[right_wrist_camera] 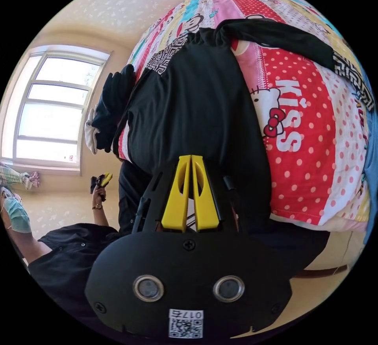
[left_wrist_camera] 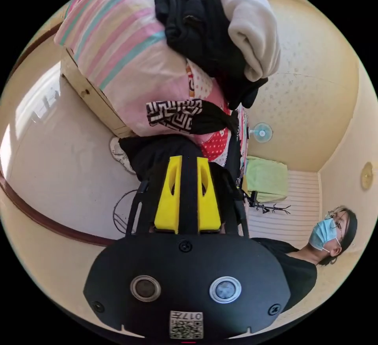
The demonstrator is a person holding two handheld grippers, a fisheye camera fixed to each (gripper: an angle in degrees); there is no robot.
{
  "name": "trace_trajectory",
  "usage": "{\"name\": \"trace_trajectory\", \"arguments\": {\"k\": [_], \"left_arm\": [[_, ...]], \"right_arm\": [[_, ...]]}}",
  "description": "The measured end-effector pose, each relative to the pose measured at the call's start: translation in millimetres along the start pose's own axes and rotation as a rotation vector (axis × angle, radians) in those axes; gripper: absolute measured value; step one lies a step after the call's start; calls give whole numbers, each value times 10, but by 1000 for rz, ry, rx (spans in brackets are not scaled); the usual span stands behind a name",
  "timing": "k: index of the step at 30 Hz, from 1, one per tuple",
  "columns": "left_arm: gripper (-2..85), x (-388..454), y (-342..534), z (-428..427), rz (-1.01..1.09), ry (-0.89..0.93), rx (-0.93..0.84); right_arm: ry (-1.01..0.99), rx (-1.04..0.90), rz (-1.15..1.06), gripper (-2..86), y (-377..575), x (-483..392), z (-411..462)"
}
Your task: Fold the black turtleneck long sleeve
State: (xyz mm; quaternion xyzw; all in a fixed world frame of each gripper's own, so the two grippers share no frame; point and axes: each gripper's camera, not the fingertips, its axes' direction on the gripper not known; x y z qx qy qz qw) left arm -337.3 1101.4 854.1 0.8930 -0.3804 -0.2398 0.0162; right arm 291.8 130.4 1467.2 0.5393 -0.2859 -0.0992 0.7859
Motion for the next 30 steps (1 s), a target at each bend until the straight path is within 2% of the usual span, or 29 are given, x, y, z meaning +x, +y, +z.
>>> {"name": "trace_trajectory", "arguments": {"k": [3, 6, 10, 13, 16, 17, 19, 23, 25, 28, 30], "left_arm": [[126, 108, -119, 62, 100, 121, 32], [130, 324, -394, 21, 162, 154, 113], [133, 540, -725, -92, 162, 71, 157], [111, 453, -1006, -51, 74, -55, 135], [28, 69, -1186, -43, -60, 92, 147], [5, -47, -1187, -130, -79, 202, 184], [-4, -25, -1159, -310, -22, 311, 225], [-8, 744, -928, -892, 385, 404, 213], [-8, 870, -741, -1072, 448, 390, 212], [-6, 569, -468, -1116, 337, 243, 191], [5, -39, -236, -1031, 118, 181, 205]], "right_arm": [[22, -12, -9, 5, -20, -48, 35], [10, -18, -37, 5, -85, -155, 68], [-1, -34, -84, 4, -103, -352, 135], [20, -53, -115, 4, -23, -495, 256], [47, -105, -120, 4, 27, -540, 470], [43, -125, -114, 4, 30, -544, 539], [18, -139, -129, 5, 30, -587, 584], [26, -137, -160, 5, -12, -736, 571], [26, -131, -175, 5, -38, -812, 582], [15, -138, -205, 5, -89, -945, 709], [1, -174, -220, 5, -134, -1047, 882]]}}
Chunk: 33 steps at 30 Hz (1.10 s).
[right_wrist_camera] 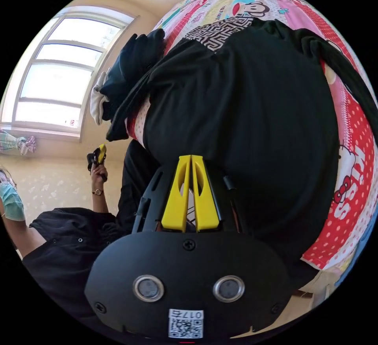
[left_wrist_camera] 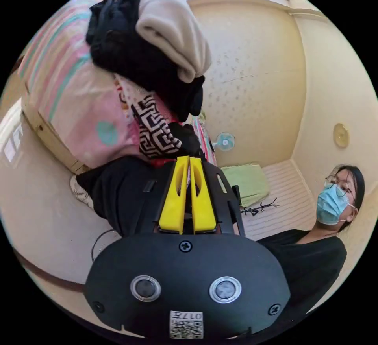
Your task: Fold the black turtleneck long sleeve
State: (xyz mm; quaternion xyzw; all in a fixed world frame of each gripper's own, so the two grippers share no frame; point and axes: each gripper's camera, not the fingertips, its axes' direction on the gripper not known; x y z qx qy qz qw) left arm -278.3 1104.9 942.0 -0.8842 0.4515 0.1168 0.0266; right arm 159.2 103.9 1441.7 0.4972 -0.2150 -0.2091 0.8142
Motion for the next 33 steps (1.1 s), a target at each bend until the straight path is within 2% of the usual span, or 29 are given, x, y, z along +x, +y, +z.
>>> {"name": "trace_trajectory", "arguments": {"k": [3, 7, 9, 12, 17, 21, 25, 28, 30, 33], "left_arm": [[61, -635, 288, -118, -231, 54, 52], [128, -813, 62, -153, -237, 73, 55], [161, -1025, -154, -77, -344, 28, 30], [167, -1299, -163, 60, -484, 165, 37], [158, -1456, 204, 10, -620, 168, 156], [166, -1642, 495, 156, -723, 251, 190], [140, -1761, 573, 408, -691, 356, 286], [50, -1837, 546, 588, -600, 485, 395], [7, -1697, 452, 650, -447, 591, 442], [0, -1149, 305, 532, -232, 476, 450]], "right_arm": [[-16, -26, -36, 4, -78, -142, 149], [4, -63, -59, 4, -150, -268, 251], [-5, -66, -68, 4, -166, -321, 254], [-14, -50, -72, 4, -123, -379, 178], [-19, -11, -30, 4, 105, -325, 25], [-46, 11, 36, 4, 275, -116, -39], [-27, 125, 42, 4, 360, -63, -334], [97, 164, 34, 4, 294, -83, -666], [267, 207, 41, 4, 224, -78, -969], [445, 348, 41, 4, 246, -1, -1316]]}}
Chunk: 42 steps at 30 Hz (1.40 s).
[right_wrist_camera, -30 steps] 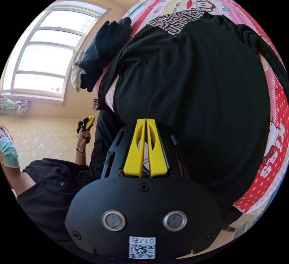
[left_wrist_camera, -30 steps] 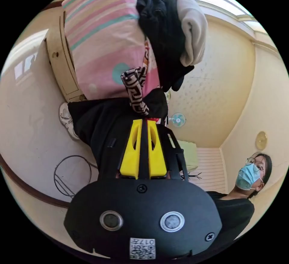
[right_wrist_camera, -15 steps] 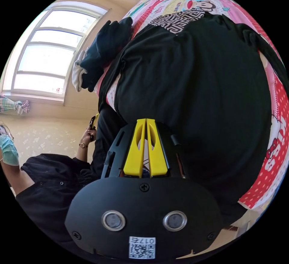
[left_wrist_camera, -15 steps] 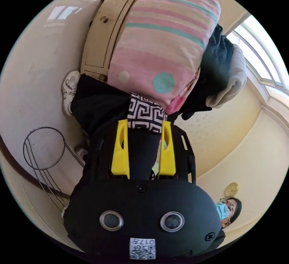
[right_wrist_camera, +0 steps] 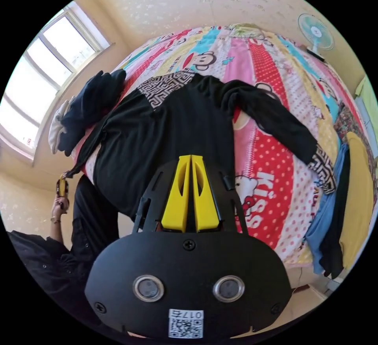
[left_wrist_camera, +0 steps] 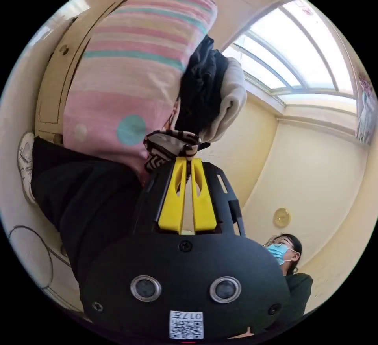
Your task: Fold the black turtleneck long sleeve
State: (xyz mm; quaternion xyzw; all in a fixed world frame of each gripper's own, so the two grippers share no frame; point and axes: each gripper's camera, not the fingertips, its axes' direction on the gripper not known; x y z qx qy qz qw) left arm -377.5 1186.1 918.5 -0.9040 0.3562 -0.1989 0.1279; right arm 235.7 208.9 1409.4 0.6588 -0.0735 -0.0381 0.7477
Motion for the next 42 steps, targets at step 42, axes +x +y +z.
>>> {"name": "trace_trajectory", "arguments": {"k": [42], "left_arm": [[128, -2226, 2974, 6042, 618, -861, -804]], "right_arm": [[-133, 80, -13, 2, 154, 398, 305]]}}
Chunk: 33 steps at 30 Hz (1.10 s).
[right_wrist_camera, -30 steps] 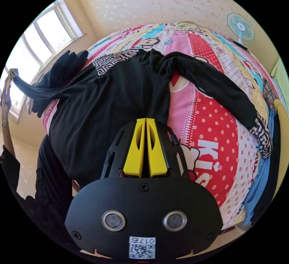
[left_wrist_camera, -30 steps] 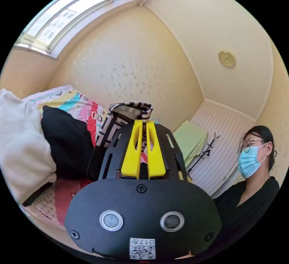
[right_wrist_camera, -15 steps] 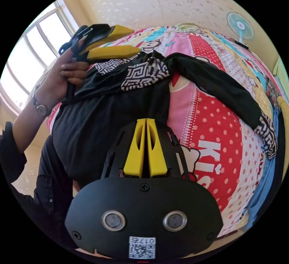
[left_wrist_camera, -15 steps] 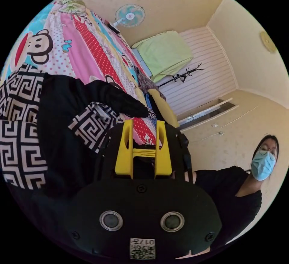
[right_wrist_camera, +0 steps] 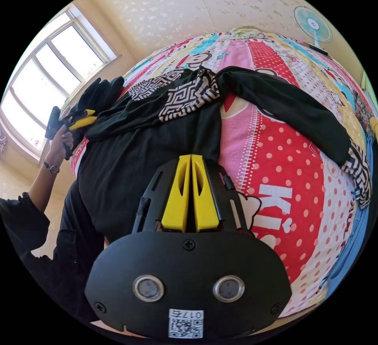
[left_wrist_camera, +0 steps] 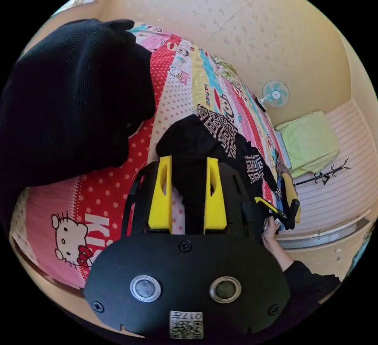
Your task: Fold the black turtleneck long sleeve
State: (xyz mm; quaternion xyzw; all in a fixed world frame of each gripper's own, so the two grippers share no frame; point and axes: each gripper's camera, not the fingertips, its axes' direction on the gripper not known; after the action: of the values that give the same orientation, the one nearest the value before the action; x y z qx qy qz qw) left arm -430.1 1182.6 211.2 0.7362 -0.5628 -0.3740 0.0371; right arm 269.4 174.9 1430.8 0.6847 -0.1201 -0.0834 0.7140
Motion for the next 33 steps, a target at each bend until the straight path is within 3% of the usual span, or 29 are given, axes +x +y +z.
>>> {"name": "trace_trajectory", "arguments": {"k": [4, 6, 7, 9, 11, 14, 20, 22, 24, 26, 28, 30, 33], "left_arm": [[58, -276, -87, 371, -93, 118, -19], [31, -239, -200, 373, -45, 164, 25], [29, -192, -228, 336, -19, 127, 40], [30, 24, -320, 202, 109, -183, 106], [38, 9, -359, 225, 120, -292, 93], [80, -96, -200, 254, 192, -124, 46], [145, -441, 653, 348, 96, 115, 10], [108, -478, 812, 419, 67, 179, 10], [19, -556, 889, 663, -7, 287, -156], [5, -617, 957, 694, -16, 350, -196], [-1, -672, 1032, 504, -22, 264, -170], [3, -739, 1135, 182, -7, 122, -100], [29, -831, 1178, 49, -14, 135, -126]], "right_arm": [[4, -1, 0, 2, -34, -22, -1], [3, -2, 1, 2, -59, -32, -1], [3, -2, 1, 2, -65, -34, -1], [7, -3, 1, 2, -96, -50, 9], [6, -5, 2, 2, -122, -56, 17], [-11, -4, 9, 2, -165, -42, 25], [-3, -4, 6, 3, -263, -93, 53], [-1, -5, 5, 3, -297, -108, 60], [-16, -11, 13, 3, -352, -103, 62], [-25, -29, 26, 3, -404, -114, 48], [53, -71, -3, 3, -438, -294, -1], [336, -84, -44, 4, -260, -745, -144], [522, -52, -87, 6, 132, -1042, -133]]}}
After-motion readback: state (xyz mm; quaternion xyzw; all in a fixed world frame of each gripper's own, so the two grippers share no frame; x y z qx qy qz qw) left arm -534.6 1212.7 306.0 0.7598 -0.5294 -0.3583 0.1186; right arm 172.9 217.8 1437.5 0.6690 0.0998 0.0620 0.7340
